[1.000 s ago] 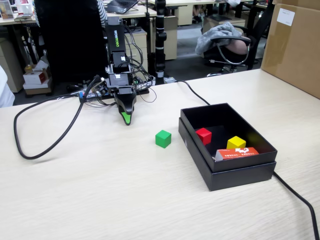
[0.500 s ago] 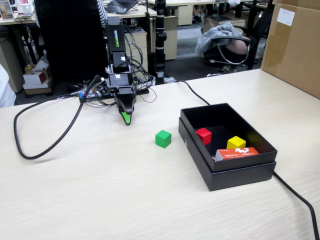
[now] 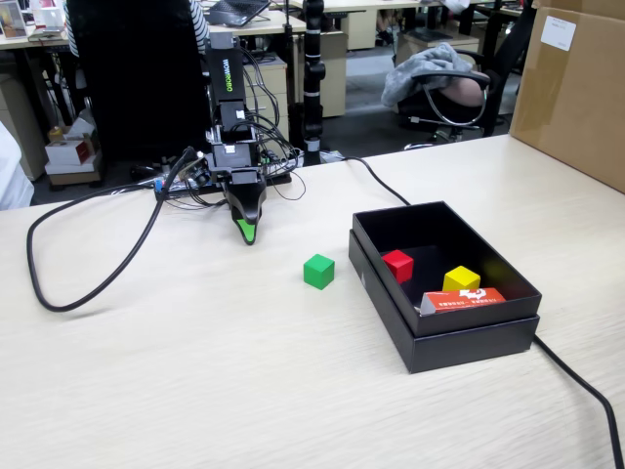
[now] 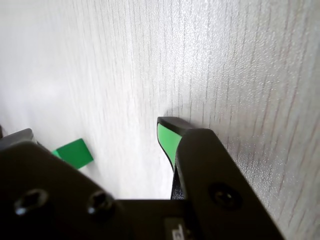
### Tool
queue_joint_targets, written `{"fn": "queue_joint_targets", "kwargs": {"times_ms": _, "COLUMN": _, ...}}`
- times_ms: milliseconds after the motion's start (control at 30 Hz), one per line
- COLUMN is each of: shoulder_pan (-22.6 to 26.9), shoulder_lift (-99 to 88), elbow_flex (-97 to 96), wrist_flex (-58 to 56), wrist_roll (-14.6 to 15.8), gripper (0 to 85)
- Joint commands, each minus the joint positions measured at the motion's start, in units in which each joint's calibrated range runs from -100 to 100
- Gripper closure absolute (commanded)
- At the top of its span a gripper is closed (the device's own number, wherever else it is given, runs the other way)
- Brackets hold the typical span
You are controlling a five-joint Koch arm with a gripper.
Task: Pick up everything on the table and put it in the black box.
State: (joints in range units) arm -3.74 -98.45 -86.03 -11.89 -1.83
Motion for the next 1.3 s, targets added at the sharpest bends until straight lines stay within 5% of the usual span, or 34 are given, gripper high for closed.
{"fn": "queue_joint_targets", "kwargs": {"times_ms": 0, "shoulder_pan": 0.0, "shoulder_lift": 3.4, "elbow_flex": 5.6, "wrist_flex": -9.8, "wrist_roll": 0.0, "gripper": 37.0}}
{"fn": "queue_joint_targets", "kwargs": {"times_ms": 600, "shoulder_pan": 5.7, "shoulder_lift": 50.7, "elbow_flex": 68.6, "wrist_flex": -49.7, "wrist_roll": 2.6, "gripper": 38.6}}
{"fn": "queue_joint_targets", "kwargs": {"times_ms": 1267, "shoulder_pan": 9.5, "shoulder_lift": 91.5, "elbow_flex": 91.4, "wrist_flex": -51.6, "wrist_roll": 0.6, "gripper": 40.0}}
